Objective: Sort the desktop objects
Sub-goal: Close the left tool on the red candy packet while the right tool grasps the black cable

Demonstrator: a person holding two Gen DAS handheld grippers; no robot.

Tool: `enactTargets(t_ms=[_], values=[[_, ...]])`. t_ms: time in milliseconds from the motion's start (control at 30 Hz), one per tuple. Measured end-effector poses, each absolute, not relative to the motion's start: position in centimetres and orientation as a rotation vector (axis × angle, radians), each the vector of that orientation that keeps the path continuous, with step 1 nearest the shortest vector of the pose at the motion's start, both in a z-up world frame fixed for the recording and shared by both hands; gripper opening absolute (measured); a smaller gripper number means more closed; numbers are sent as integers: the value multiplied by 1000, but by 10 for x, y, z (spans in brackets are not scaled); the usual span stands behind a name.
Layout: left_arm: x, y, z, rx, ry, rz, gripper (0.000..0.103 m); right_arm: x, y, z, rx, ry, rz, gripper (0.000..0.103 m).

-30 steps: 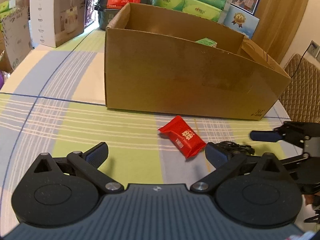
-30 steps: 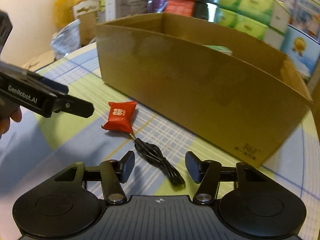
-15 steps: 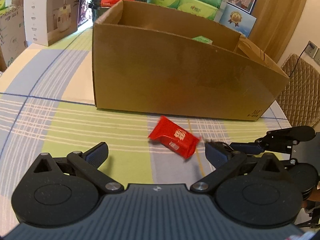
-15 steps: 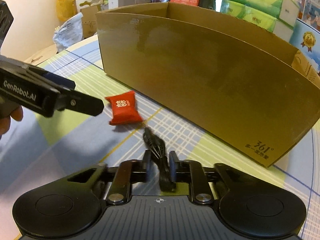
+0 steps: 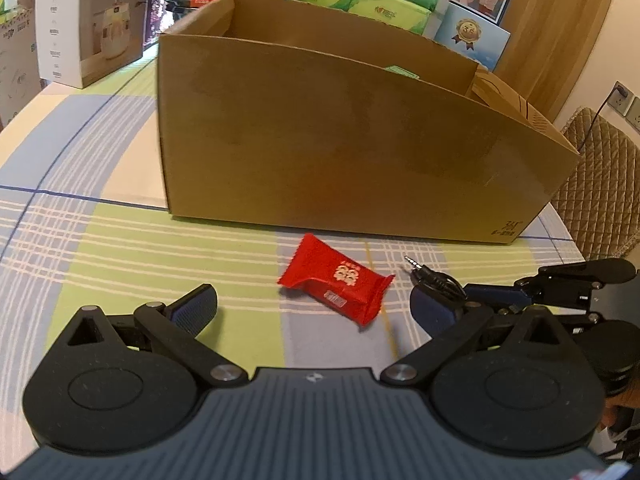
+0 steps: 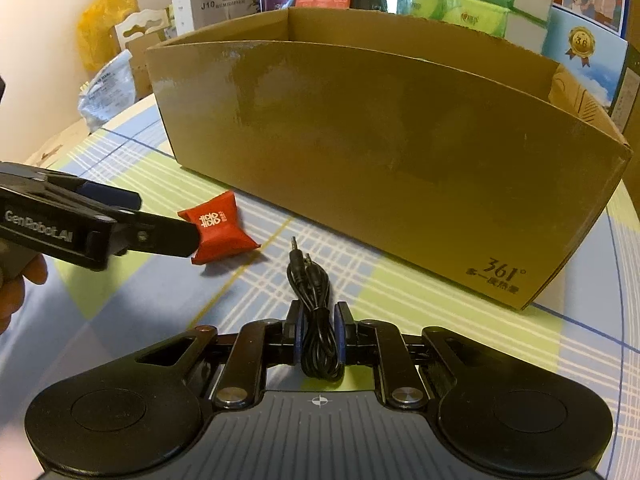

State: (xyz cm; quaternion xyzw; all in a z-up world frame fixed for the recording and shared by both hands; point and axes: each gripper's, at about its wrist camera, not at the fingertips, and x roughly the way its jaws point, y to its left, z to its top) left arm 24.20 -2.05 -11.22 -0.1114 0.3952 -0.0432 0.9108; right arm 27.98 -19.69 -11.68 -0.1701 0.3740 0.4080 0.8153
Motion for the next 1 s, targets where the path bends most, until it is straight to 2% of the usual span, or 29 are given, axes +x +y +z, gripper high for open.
enactTargets(t_ms=[167,267,667,767,933,1000], values=[[254,-30,-115,-233,804,-111,99,285,-198,-114,-346,815,836,10],[262,-36,-119,-214,802,-123,93,287,-200,-114,-341,816,826,10],[276,-42,-130,19,794,-281,82,292,-207,-114,-303,828,810,10],[277,-44,-132,51,796,-307,74,291,-208,-113,-294,831,806,10],[271,-45,-130,44,794,-299,50,295,-212,-112,-253,853,790,10],[268,-44,-129,34,798,-295,45,295,-214,-111,-244,856,783,10]])
